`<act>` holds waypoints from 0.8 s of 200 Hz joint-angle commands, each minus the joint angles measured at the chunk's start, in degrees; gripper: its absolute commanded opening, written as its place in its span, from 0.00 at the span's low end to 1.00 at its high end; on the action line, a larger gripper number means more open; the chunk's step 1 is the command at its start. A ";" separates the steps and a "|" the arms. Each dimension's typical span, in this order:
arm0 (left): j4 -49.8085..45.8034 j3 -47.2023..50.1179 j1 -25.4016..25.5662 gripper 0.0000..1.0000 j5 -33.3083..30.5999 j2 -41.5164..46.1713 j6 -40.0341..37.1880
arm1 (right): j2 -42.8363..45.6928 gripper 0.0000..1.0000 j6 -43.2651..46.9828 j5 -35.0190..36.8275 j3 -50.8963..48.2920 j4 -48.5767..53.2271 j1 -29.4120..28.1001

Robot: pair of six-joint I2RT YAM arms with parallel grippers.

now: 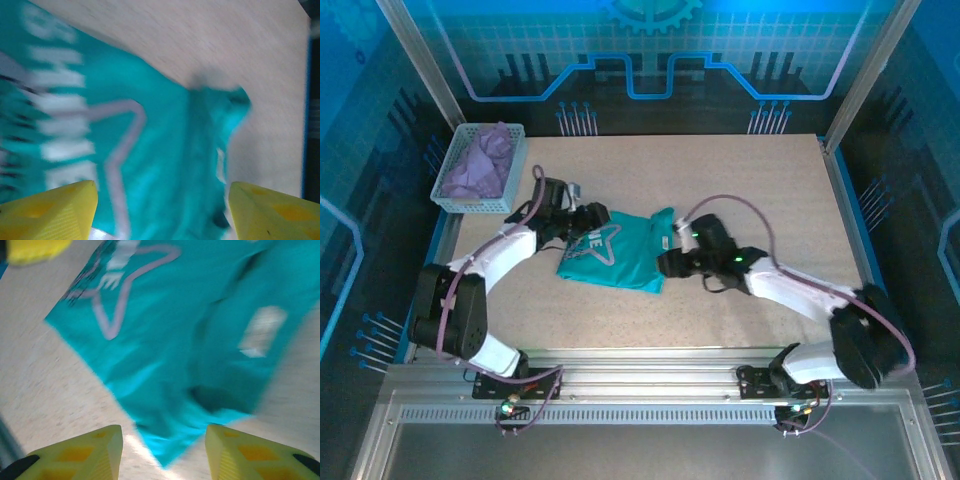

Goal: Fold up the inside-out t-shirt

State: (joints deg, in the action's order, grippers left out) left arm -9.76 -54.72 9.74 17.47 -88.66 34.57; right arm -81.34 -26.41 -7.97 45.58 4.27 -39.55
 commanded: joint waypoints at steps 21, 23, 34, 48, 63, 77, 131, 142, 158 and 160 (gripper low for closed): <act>-4.56 -0.88 -4.24 0.69 -5.38 -9.47 -4.48 | -14.58 0.44 -7.06 -3.51 7.55 0.09 -4.23; -4.52 -0.56 -4.21 0.69 -5.09 -9.46 -4.61 | -15.17 0.44 -7.07 -3.49 7.91 0.88 -4.14; -3.73 2.16 -3.67 0.69 -2.47 -8.96 -4.86 | -18.29 0.43 -6.35 -2.80 10.24 5.59 -3.00; -2.96 6.77 -1.48 0.68 0.17 -6.12 -5.03 | -19.81 0.43 -4.84 -1.27 11.72 8.87 -0.20; -1.75 12.58 4.00 0.68 2.02 -0.87 -3.80 | -20.37 0.44 -2.49 -0.65 13.25 9.88 4.06; 0.59 17.36 13.00 0.68 3.25 4.62 -0.84 | -22.08 0.45 0.41 -1.61 16.90 10.16 7.63; 4.93 15.85 25.03 0.76 -0.83 16.70 -2.69 | -18.92 0.53 8.43 -5.31 23.47 17.25 16.50; 5.82 14.53 19.99 0.84 -3.60 15.81 -3.87 | -17.93 0.55 8.93 -4.16 22.11 19.40 17.60; 6.67 9.79 11.89 0.86 -3.70 9.52 -4.00 | -17.60 0.60 9.37 -1.03 21.50 21.09 18.90; 6.74 9.03 11.12 0.86 -3.51 8.43 -4.34 | -17.79 0.62 9.36 -1.01 21.58 21.18 19.19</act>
State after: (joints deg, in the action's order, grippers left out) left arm -5.78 -39.35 30.24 18.22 -73.89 32.86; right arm -100.22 -19.77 -10.90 68.75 18.79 -22.35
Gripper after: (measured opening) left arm 0.851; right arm 0.575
